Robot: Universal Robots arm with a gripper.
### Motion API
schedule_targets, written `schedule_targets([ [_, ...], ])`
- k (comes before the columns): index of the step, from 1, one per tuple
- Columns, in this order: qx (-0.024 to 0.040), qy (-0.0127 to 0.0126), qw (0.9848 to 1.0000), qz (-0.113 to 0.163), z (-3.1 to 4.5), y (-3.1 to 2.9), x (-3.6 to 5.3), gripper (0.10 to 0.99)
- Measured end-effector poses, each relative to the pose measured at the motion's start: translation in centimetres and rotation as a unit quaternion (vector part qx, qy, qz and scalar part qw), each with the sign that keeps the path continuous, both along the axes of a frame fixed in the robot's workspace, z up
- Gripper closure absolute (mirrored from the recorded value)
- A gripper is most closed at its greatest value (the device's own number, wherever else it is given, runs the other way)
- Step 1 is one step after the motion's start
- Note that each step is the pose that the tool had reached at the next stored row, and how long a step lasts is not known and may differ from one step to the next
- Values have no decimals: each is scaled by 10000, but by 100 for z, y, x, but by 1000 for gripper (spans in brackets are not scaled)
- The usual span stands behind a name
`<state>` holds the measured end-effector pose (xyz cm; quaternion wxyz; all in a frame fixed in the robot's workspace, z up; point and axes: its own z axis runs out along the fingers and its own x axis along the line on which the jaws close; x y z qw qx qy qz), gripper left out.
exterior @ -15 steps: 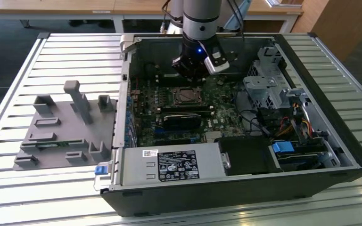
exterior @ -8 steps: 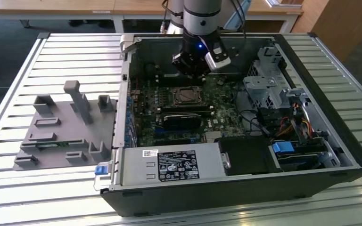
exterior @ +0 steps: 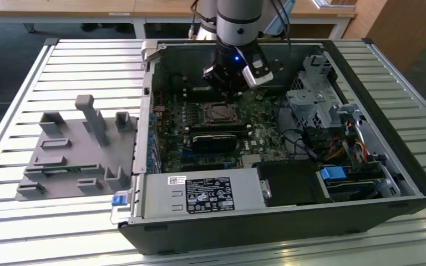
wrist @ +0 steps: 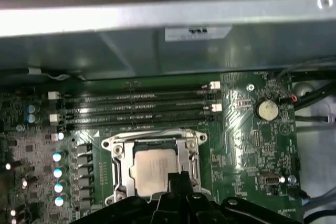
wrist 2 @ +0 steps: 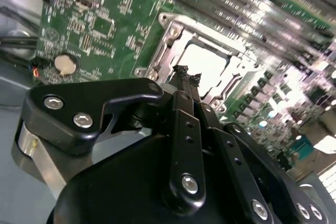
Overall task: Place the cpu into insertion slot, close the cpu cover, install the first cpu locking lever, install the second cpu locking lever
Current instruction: 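Install the second cpu locking lever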
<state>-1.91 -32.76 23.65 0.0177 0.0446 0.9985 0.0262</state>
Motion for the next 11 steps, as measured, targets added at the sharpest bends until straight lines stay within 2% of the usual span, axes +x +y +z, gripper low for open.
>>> schedule_targets([
  [3,1,7,10000,0,0,-78,0,980],
  [6,7,52,10000,0,0,-133,0,980],
  [11,18,63,10000,0,-1,-244,0,980],
])
